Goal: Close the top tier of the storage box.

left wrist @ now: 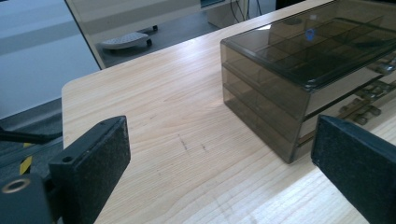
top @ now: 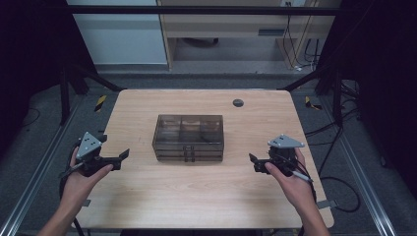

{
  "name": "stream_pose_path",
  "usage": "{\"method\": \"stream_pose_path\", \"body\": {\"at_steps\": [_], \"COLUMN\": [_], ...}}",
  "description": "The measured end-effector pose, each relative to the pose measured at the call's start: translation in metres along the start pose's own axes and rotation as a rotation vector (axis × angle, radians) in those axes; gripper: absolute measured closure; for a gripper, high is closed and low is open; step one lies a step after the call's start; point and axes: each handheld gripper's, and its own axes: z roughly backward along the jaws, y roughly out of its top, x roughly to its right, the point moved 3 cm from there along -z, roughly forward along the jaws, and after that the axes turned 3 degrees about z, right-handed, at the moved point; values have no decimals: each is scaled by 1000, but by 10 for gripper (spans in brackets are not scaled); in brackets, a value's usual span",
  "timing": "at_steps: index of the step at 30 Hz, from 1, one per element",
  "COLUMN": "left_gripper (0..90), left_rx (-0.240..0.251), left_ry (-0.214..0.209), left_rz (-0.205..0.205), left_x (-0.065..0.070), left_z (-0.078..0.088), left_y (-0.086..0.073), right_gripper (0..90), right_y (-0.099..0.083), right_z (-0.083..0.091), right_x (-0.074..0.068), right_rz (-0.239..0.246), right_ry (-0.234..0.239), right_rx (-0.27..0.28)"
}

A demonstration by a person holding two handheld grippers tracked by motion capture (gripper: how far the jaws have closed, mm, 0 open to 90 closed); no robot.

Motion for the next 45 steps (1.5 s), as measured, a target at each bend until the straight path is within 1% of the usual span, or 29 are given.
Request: {"method": "stream_pose_path", "body": {"at_steps": [1,4,5,8,9,11,14,15,16,17,21,26,33,36,38,39,42,44,45], "left_gripper": [41,41,41,41,41,41,41,41,40,39,38,39,39,38,38,38,38,37,37], "left_rx": [2,2,-2,-13,-18,-23,-33,-40,-40,-42,-48,-57,-53,-49,-55,-56,-57,-61,-73], "left_ry": [14,18,19,17,18,19,22,27,27,32,41,57,59,64,66,75,77,81,83], "left_rz": [2,8,12,18,18,25,26,36,36,39,48,47,21,18,15,4,8,8,8], "left_x": [-2,-4,-6,-7,-7,-8,-9,-11,-11,-12,-15,-16,-16,-16,-16,-16,-17,-17,-18], "left_z": [-1,-2,-4,-6,-7,-10,-13,-15,-15,-16,-19,-24,-35,-39,-41,-44,-47,-50,-53], "left_y": [-1,-3,-5,-8,-10,-14,-16,-18,-18,-18,-21,-23,-26,-28,-29,-29,-30,-31,-32], "right_gripper": [80,79,79,78,79,80,80,81,81,82,82,81,79,77,76,72,69,68,66], "right_y": [-2,-5,-8,-12,-19,-24,-30,-34,-34,-38,-43,-48,-54,-56,-56,-56,-56,-56,-57], "right_z": [0,-1,-2,-4,-7,-9,-12,-14,-14,-16,-18,-21,-32,-37,-39,-41,-44,-46,-48], "right_x": [3,6,9,12,16,18,19,21,21,22,24,29,34,35,35,36,37,38,39], "right_rz": [-15,-27,-41,-49,-65,-77,-86,-86,-86,-94,-112,-135,-168,-156,-157,-155,-168,-162,-168], "right_ry": [-10,-22,-32,-37,-40,-49,-49,-54,-54,-53,-51,-53,-68,-79,-80,-90,-98,-105,-111], "right_rx": [5,13,6,-6,-9,-23,-29,-35,-35,-38,-41,-44,-52,-53,-50,-43,-30,-28,-24]}}
